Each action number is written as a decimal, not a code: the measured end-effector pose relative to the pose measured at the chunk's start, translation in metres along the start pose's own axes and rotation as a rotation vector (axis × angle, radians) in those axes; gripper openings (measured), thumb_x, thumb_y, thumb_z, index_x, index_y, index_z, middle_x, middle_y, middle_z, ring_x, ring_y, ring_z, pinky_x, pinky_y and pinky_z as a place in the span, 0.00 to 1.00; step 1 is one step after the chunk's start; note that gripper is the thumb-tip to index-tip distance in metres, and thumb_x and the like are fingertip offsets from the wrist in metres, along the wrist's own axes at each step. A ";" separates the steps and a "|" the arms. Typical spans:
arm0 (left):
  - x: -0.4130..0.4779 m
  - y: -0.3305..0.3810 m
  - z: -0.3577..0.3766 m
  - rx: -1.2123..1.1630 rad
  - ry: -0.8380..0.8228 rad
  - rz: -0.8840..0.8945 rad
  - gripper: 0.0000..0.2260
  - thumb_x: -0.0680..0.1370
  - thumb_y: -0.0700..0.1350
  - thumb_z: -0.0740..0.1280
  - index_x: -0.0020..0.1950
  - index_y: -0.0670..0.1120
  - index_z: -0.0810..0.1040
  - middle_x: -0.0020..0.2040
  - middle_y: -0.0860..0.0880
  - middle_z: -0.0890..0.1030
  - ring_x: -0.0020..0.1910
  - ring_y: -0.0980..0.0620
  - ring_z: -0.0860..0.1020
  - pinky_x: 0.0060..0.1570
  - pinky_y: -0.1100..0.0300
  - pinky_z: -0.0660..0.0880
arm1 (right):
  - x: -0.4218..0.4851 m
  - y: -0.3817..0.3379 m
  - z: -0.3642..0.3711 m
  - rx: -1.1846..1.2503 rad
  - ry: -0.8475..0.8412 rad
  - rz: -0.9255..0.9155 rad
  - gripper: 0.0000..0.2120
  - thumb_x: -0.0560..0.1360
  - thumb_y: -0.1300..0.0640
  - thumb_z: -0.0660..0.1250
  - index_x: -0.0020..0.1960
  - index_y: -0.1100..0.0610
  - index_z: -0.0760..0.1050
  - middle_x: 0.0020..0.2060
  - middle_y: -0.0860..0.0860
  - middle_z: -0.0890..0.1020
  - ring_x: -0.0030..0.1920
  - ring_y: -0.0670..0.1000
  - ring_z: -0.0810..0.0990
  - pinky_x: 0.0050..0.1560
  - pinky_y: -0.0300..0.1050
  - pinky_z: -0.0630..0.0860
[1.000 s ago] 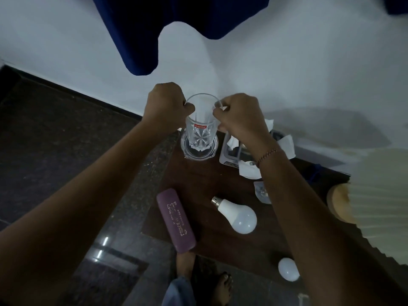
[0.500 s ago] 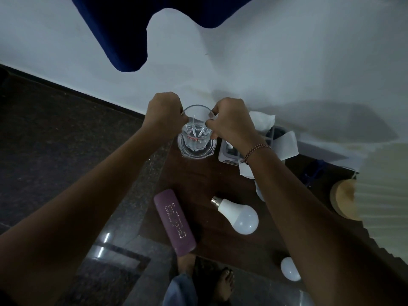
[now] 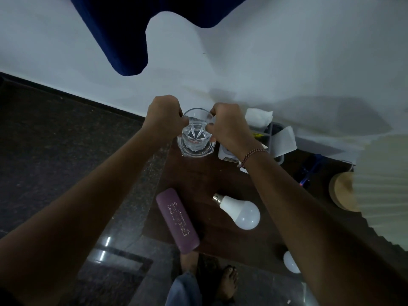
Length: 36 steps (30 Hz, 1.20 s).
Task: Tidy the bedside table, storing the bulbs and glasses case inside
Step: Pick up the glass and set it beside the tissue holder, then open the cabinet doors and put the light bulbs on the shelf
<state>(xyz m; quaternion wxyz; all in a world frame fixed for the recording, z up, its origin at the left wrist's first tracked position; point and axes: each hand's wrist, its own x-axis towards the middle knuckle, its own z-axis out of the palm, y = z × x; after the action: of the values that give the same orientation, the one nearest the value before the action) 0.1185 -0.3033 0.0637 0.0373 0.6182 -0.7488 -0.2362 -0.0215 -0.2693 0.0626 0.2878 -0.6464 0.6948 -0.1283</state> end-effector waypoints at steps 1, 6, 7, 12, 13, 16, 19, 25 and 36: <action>-0.001 0.000 0.000 -0.012 -0.004 -0.006 0.11 0.74 0.42 0.67 0.45 0.33 0.81 0.41 0.37 0.84 0.42 0.42 0.81 0.45 0.54 0.77 | 0.000 0.000 0.000 -0.002 0.006 -0.002 0.08 0.74 0.65 0.65 0.50 0.68 0.75 0.46 0.64 0.80 0.41 0.61 0.82 0.43 0.51 0.80; -0.005 0.000 -0.008 -0.059 -0.074 -0.031 0.14 0.74 0.45 0.69 0.48 0.33 0.81 0.43 0.37 0.84 0.44 0.42 0.83 0.51 0.48 0.78 | -0.003 -0.001 -0.004 -0.045 0.029 -0.021 0.10 0.75 0.63 0.64 0.54 0.67 0.74 0.45 0.62 0.79 0.37 0.55 0.77 0.37 0.43 0.71; -0.006 -0.002 -0.010 -0.050 -0.073 -0.024 0.16 0.74 0.47 0.69 0.48 0.33 0.82 0.43 0.37 0.84 0.44 0.42 0.82 0.51 0.49 0.78 | -0.005 -0.001 -0.005 -0.061 0.036 -0.022 0.11 0.75 0.63 0.64 0.55 0.67 0.74 0.45 0.62 0.79 0.36 0.54 0.74 0.37 0.41 0.68; -0.018 -0.007 -0.024 -0.071 0.115 -0.034 0.18 0.76 0.53 0.65 0.46 0.38 0.83 0.40 0.40 0.85 0.39 0.46 0.81 0.45 0.54 0.77 | -0.017 -0.008 -0.015 -0.047 0.115 0.005 0.13 0.77 0.57 0.62 0.58 0.62 0.72 0.45 0.60 0.81 0.42 0.57 0.78 0.44 0.40 0.67; -0.023 -0.008 -0.025 -0.128 0.156 -0.058 0.17 0.76 0.52 0.65 0.46 0.39 0.83 0.40 0.41 0.85 0.40 0.45 0.82 0.48 0.52 0.78 | -0.020 -0.010 -0.018 -0.044 0.145 0.003 0.13 0.77 0.56 0.61 0.59 0.62 0.72 0.45 0.59 0.81 0.46 0.57 0.80 0.44 0.39 0.67; -0.039 -0.008 -0.021 -0.271 0.220 -0.114 0.15 0.76 0.50 0.64 0.44 0.39 0.83 0.38 0.42 0.85 0.40 0.46 0.83 0.49 0.49 0.80 | -0.037 -0.014 -0.023 -0.029 0.241 -0.021 0.13 0.78 0.57 0.60 0.60 0.61 0.73 0.47 0.57 0.82 0.49 0.54 0.80 0.47 0.39 0.71; -0.056 -0.003 -0.011 -0.358 0.228 -0.148 0.14 0.76 0.48 0.65 0.42 0.38 0.82 0.38 0.40 0.84 0.39 0.43 0.83 0.47 0.47 0.80 | -0.057 -0.016 -0.024 -0.004 0.357 -0.058 0.11 0.78 0.58 0.60 0.58 0.60 0.75 0.47 0.57 0.83 0.48 0.54 0.80 0.51 0.45 0.76; -0.120 0.017 0.024 -0.407 0.230 -0.093 0.11 0.74 0.45 0.64 0.42 0.39 0.82 0.37 0.41 0.84 0.37 0.43 0.83 0.43 0.47 0.80 | -0.127 -0.010 -0.011 0.179 0.529 -0.072 0.09 0.76 0.64 0.61 0.54 0.61 0.77 0.41 0.57 0.84 0.40 0.49 0.80 0.44 0.38 0.75; -0.244 0.060 0.091 -0.416 0.042 -0.005 0.11 0.76 0.45 0.64 0.38 0.41 0.82 0.35 0.45 0.84 0.36 0.47 0.82 0.43 0.49 0.79 | -0.267 0.038 0.027 0.347 0.517 0.111 0.10 0.75 0.67 0.61 0.53 0.59 0.79 0.47 0.56 0.84 0.48 0.51 0.83 0.51 0.44 0.78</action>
<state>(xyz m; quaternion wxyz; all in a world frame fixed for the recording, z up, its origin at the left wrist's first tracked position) 0.0891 -0.0374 0.0644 0.1789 0.6040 -0.6814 -0.3728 -0.0376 0.0003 0.0825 0.2142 -0.4951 0.7468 -0.3890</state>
